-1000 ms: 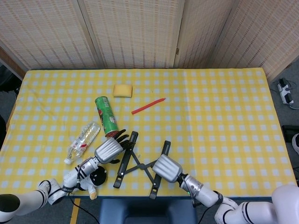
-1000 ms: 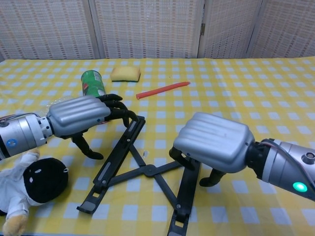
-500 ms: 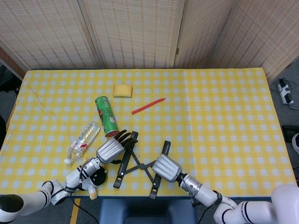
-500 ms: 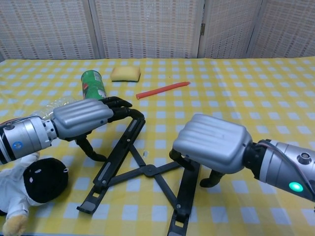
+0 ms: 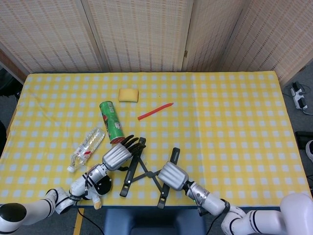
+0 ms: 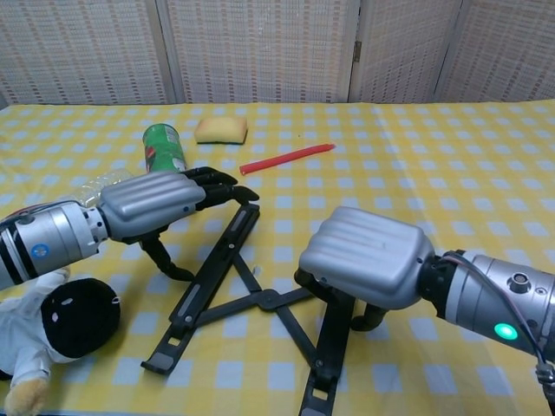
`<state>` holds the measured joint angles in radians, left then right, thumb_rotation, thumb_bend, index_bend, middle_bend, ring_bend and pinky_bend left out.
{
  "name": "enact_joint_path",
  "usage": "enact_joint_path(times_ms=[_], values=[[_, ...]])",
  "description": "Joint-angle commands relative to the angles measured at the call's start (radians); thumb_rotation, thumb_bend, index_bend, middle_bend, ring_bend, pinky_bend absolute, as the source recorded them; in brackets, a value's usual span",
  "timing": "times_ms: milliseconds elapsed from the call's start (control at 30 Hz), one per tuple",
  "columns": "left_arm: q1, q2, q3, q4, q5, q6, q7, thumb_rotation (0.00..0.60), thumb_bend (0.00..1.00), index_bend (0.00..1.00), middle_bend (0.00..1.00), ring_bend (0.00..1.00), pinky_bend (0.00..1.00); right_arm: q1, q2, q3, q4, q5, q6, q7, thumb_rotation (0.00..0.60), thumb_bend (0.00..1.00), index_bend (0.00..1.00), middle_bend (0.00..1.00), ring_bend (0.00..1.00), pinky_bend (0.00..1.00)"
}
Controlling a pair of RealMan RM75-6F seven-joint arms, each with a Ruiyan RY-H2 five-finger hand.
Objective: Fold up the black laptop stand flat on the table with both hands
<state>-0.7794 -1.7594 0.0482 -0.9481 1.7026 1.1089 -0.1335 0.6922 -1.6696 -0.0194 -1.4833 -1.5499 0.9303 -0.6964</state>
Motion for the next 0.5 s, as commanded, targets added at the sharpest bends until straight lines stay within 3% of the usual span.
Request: enact_joint_path(times_ms=[33, 500], values=[[-0.006, -0.009, -0.007, 0.001, -0.004, -0.003, -0.001, 0.6, 0.12, 0.11, 0.18, 0.04, 0.0, 0.003, -0.008, 0.001, 0.01, -0.003, -0.002, 0.0, 0.6, 0.11, 0.67, 0.89, 0.94, 0.97], [-0.025, -0.022, -0.028, -0.032, -0.037, -0.032, -0.023, 0.6, 0.12, 0.11, 0.17, 0.03, 0.0, 0.023, -0.062, 0.017, 0.067, -0.021, 0.003, -0.005, 0.6, 0.11, 0.67, 0.89, 0.94, 0.97]])
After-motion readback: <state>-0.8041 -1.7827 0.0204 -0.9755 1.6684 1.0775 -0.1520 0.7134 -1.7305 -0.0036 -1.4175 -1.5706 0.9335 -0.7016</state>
